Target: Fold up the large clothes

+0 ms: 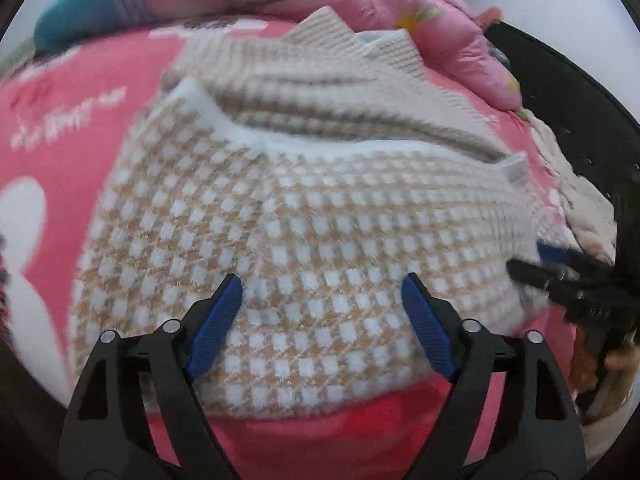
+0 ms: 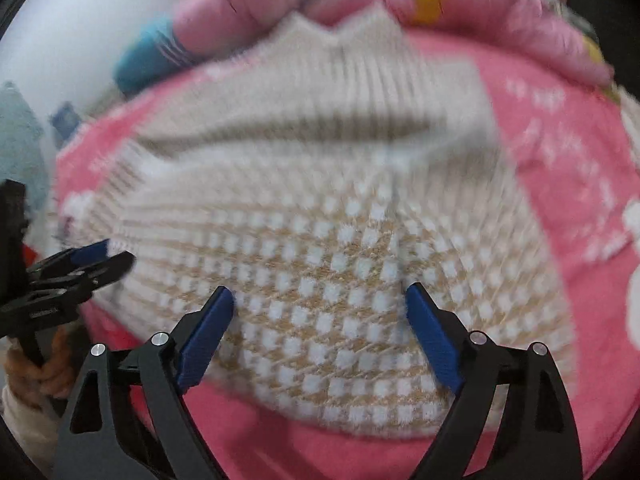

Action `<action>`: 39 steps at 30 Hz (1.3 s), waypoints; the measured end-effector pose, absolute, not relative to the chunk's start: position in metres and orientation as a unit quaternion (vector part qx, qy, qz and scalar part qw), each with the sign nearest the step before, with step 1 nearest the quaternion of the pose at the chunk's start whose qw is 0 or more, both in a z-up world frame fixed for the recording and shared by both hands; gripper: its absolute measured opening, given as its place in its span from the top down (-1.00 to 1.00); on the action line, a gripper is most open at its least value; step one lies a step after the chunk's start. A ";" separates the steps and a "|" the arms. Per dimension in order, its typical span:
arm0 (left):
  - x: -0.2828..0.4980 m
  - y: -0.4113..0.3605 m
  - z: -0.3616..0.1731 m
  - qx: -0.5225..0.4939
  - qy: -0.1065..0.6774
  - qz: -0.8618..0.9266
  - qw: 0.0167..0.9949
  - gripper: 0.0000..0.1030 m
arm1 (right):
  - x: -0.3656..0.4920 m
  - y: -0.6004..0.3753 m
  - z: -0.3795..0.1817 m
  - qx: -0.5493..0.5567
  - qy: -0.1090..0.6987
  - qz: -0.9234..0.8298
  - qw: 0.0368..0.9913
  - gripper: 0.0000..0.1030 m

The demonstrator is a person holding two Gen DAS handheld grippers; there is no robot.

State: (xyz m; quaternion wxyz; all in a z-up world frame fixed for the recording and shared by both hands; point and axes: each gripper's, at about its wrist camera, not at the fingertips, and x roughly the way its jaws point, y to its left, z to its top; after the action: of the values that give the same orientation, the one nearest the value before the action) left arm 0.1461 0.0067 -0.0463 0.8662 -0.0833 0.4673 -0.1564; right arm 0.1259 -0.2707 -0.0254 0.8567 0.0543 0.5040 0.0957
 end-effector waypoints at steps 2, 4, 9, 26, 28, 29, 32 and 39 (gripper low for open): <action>0.142 0.005 -0.041 -0.074 0.455 -0.152 0.874 -0.56 | 0.129 -0.275 -0.030 0.072 0.501 0.095 0.857 -0.73; 0.137 0.007 -0.033 -0.075 0.452 -0.147 0.876 -0.56 | 0.127 -0.280 -0.022 0.080 0.501 0.096 0.856 -0.73; 0.101 0.025 -0.015 -0.091 0.424 -0.154 0.888 -0.56 | 0.103 -0.298 -0.002 0.105 0.486 0.107 0.861 -0.73; 0.033 0.064 -0.058 -0.205 0.413 -0.175 0.870 -0.45 | 0.010 -0.340 -0.024 0.235 0.523 0.152 0.805 -0.73; 0.042 0.072 -0.064 -0.232 0.411 -0.172 0.865 -0.39 | 0.011 -0.352 -0.032 0.270 0.512 0.152 0.801 -0.73; 0.048 0.077 -0.065 -0.250 0.408 -0.171 0.861 -0.36 | 0.013 -0.357 -0.034 0.283 0.506 0.152 0.801 -0.73; 0.059 0.087 -0.064 -0.279 0.392 -0.164 0.861 -0.22 | 0.024 -0.371 -0.038 0.318 0.482 0.147 0.803 -0.73; 0.094 0.110 -0.075 -0.358 0.375 -0.138 0.844 0.09 | 0.059 -0.390 -0.052 0.376 0.431 0.131 0.810 -0.45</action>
State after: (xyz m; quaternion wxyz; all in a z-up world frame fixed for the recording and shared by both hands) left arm 0.0944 0.1099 -0.0751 0.8440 -0.3576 0.3752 -0.1376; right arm 0.0586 -0.3896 -0.0516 0.8095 0.3761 0.4313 0.1311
